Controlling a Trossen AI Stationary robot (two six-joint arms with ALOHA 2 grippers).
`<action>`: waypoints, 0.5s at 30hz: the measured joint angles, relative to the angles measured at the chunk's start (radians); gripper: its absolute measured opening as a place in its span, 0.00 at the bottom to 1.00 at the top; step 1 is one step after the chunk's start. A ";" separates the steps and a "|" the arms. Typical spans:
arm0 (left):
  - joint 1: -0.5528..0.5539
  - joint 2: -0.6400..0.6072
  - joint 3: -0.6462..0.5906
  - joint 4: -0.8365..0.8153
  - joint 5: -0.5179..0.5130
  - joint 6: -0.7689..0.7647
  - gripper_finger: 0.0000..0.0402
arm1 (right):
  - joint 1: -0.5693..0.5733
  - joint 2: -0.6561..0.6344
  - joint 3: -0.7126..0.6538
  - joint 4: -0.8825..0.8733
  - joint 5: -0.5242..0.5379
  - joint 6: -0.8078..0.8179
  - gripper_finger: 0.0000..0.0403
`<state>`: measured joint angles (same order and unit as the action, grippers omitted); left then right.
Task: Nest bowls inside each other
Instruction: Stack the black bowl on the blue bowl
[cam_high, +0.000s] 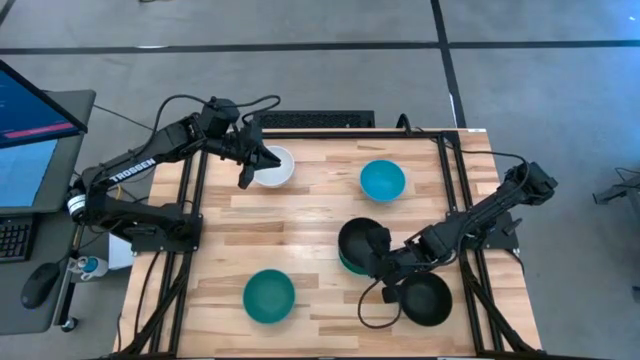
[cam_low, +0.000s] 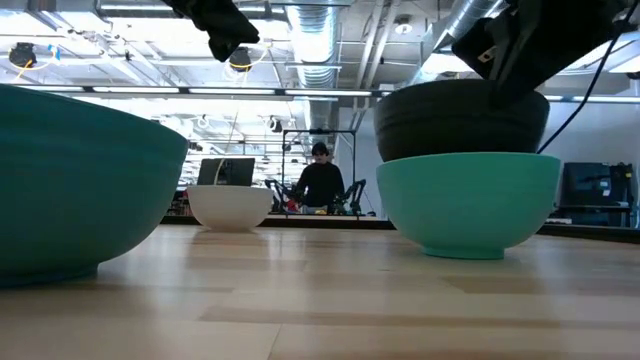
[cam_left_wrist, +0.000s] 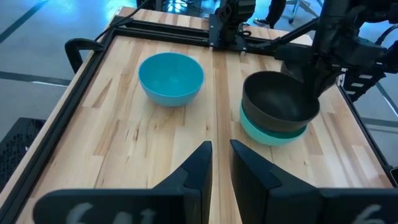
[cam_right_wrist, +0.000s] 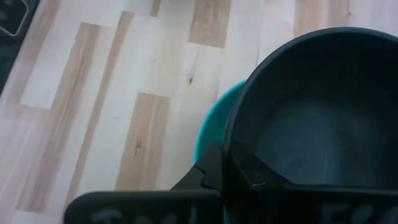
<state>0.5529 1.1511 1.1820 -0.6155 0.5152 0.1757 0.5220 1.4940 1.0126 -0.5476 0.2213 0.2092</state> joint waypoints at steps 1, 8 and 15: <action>0.000 0.000 0.000 0.000 0.000 0.000 0.11 | 0.000 0.000 0.000 -0.003 -0.007 0.000 0.03; 0.000 0.000 0.000 0.000 -0.001 0.000 0.11 | 0.000 0.000 -0.043 -0.004 -0.032 0.001 0.04; 0.000 0.000 0.000 0.000 -0.004 -0.001 0.11 | 0.015 0.079 -0.046 0.037 -0.073 -0.005 0.05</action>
<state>0.5529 1.1515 1.1820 -0.6151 0.5110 0.1745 0.5368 1.5726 0.9666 -0.5101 0.1486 0.2046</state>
